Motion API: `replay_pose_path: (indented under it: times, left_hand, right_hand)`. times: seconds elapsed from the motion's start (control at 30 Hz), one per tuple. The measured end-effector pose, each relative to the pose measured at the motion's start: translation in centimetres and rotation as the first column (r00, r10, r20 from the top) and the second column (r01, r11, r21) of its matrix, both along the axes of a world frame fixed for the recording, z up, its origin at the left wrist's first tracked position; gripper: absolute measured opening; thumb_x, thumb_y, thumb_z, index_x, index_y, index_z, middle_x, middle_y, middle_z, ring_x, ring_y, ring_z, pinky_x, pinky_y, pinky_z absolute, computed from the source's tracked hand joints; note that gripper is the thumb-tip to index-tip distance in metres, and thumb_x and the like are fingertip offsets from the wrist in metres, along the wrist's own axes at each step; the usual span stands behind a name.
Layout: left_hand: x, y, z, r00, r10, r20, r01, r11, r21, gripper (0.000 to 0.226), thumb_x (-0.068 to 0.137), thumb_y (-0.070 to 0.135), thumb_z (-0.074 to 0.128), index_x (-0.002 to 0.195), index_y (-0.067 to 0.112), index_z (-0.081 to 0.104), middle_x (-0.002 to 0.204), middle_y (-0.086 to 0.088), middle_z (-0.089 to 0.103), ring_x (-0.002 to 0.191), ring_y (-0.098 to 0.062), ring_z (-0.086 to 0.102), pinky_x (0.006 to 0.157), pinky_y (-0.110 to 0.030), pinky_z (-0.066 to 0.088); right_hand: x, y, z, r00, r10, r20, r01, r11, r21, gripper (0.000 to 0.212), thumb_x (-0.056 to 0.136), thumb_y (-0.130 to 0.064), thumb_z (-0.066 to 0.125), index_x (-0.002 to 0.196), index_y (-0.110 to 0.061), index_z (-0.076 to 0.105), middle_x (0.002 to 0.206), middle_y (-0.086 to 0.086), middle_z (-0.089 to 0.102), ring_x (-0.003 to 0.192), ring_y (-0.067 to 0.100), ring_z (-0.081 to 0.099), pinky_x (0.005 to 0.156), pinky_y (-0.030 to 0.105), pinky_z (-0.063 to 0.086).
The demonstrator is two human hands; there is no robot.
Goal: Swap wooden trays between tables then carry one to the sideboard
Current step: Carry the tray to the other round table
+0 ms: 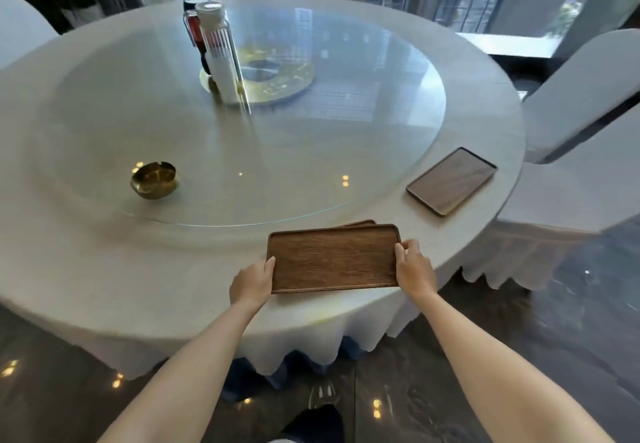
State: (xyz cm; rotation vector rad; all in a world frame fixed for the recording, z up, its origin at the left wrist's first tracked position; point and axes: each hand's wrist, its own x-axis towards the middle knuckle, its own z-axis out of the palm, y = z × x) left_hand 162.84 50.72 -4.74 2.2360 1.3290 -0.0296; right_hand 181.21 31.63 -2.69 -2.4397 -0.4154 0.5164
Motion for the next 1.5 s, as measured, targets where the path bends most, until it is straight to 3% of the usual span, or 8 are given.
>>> replay_pose_path:
  times: [0.23,0.43,0.63,0.83,0.97,1.17,1.4,1.5]
  left_hand:
    - [1.2,1.2,-3.5,0.999,0.021,-0.033,-0.025,0.992,-0.123,0.049,0.1,0.037,0.023,0.077,0.006,0.053,0.101,-0.02,0.067,0.095,-0.037,0.06,0.077,-0.037,0.045]
    - [1.3,0.8,-4.6,0.997,0.039,-0.059,-0.046,0.992,-0.119,0.054,0.1,0.036,0.02,0.092,0.001,0.062,0.099,-0.018,0.067,0.092,-0.034,0.061,0.077,-0.037,0.047]
    - [1.6,0.5,-4.6,0.995,0.067,-0.079,-0.074,0.993,-0.088,0.045,0.1,0.034,0.019,0.075,0.01,0.047,0.079,-0.008,0.055,0.074,-0.025,0.05,0.067,-0.031,0.039]
    - [1.9,0.1,-4.6,0.99,0.1,-0.105,-0.104,0.994,-0.04,0.048,0.1,0.034,0.019,0.079,0.008,0.054,0.08,-0.01,0.059,0.073,-0.024,0.05,0.066,-0.031,0.04]
    - [2.0,0.3,-4.9,0.988,0.114,-0.103,-0.118,0.993,-0.032,0.054,0.1,0.035,0.019,0.088,0.003,0.062,0.08,-0.011,0.061,0.072,-0.025,0.052,0.068,-0.033,0.043]
    - [1.9,0.8,-4.5,0.989,0.054,-0.137,-0.057,0.998,-0.016,0.048,0.1,0.034,0.019,0.074,0.012,0.052,0.075,-0.005,0.055,0.07,-0.023,0.05,0.065,-0.03,0.038]
    - [3.5,2.8,-2.8,0.988,0.057,-0.144,-0.042,0.993,0.109,0.05,0.099,0.031,0.024,0.085,0.002,0.063,0.092,-0.017,0.07,0.089,-0.037,0.063,0.071,-0.034,0.044]
    - [5.8,3.4,-1.6,0.992,0.012,-0.128,0.007,0.989,0.151,0.043,0.099,0.03,0.027,0.074,0.007,0.054,0.093,-0.019,0.07,0.09,-0.038,0.063,0.068,-0.033,0.04]
  right_hand:
    - [3.0,1.9,-2.8,0.983,0.184,0.014,-0.175,0.954,-0.243,0.032,0.1,-0.032,0.019,0.095,-0.012,0.043,0.085,0.008,0.06,0.081,0.029,0.06,0.075,0.04,0.047]
    - [4.5,3.1,-3.8,0.953,0.302,0.028,-0.28,0.91,-0.306,0.032,0.1,-0.03,0.017,0.094,-0.011,0.042,0.077,0.005,0.057,0.073,0.028,0.06,0.069,0.04,0.047]
    - [5.6,4.2,-4.5,0.907,0.417,0.065,-0.358,0.842,-0.403,0.024,0.099,-0.026,0.017,0.088,-0.013,0.034,0.062,-0.004,0.044,0.066,0.027,0.053,0.061,0.035,0.038]
    - [6.7,5.1,-4.8,0.87,0.485,0.087,-0.377,0.769,-0.516,0.018,0.097,-0.015,0.023,0.104,-0.009,0.039,0.075,0.007,0.058,0.066,0.03,0.056,0.056,0.035,0.041]
    - [7.1,5.2,-5.3,0.854,0.515,0.081,-0.395,0.741,-0.544,0.02,0.096,-0.013,0.024,0.111,-0.01,0.037,0.077,0.009,0.062,0.065,0.03,0.055,0.056,0.035,0.042]
    - [7.1,5.2,-5.2,0.852,0.519,0.071,-0.411,0.746,-0.523,0.019,0.098,-0.018,0.023,0.11,-0.012,0.036,0.076,0.005,0.057,0.073,0.031,0.063,0.06,0.037,0.045]
    - [8.4,5.2,-3.1,0.867,0.489,0.093,-0.384,0.776,-0.501,0.015,0.098,-0.019,0.026,0.086,-0.014,0.033,0.082,0.01,0.06,0.073,0.03,0.055,0.062,0.035,0.04]
    - [10.0,5.2,-2.1,0.881,0.452,0.142,-0.344,0.817,-0.463,0.017,0.099,-0.02,0.027,0.085,-0.012,0.033,0.086,0.015,0.063,0.077,0.034,0.058,0.06,0.034,0.036]
